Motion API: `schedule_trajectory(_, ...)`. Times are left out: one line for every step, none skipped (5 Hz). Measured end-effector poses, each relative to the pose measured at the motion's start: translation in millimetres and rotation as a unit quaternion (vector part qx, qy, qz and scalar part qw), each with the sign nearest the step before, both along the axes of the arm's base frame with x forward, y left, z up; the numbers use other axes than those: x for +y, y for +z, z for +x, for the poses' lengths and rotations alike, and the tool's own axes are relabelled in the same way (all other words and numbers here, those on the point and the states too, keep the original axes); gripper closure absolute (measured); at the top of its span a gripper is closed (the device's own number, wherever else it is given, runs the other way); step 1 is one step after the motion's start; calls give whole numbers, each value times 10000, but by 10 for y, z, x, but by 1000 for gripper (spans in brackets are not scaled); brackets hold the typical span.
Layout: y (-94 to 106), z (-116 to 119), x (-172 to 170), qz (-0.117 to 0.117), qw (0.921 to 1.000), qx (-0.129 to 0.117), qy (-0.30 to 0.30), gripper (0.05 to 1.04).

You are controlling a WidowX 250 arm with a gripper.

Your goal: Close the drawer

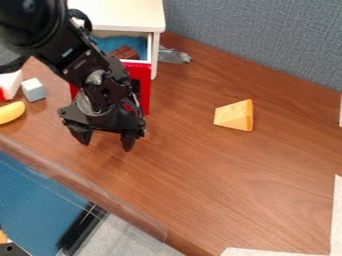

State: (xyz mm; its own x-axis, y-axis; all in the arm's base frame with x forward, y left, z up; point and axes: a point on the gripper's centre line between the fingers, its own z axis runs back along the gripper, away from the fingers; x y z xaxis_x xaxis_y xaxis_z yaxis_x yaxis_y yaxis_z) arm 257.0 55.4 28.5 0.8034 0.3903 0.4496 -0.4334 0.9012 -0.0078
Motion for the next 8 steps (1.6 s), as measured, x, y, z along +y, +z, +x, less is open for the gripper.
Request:
schedule_trajectory(-29,99,70,9,9999,30,130,82)
schedule_trajectory(-43,201,132,65,9998,12,189,82)
schedule_trajectory(-92,286,190,115,9996,56,270,82)
schedule_trajectory(-127,398,276,128,9990,91,426,83)
schedule_trajectory(-125,554,377,143,9981,89,598,83)
schedule_trajectory(-122,714,474,160,9970,81,749,83)
schedule_trajectory(-132,773,519,166,9958,137,890,83)
schedule_trajectory(-143,782,533,151,9946,215,999,83)
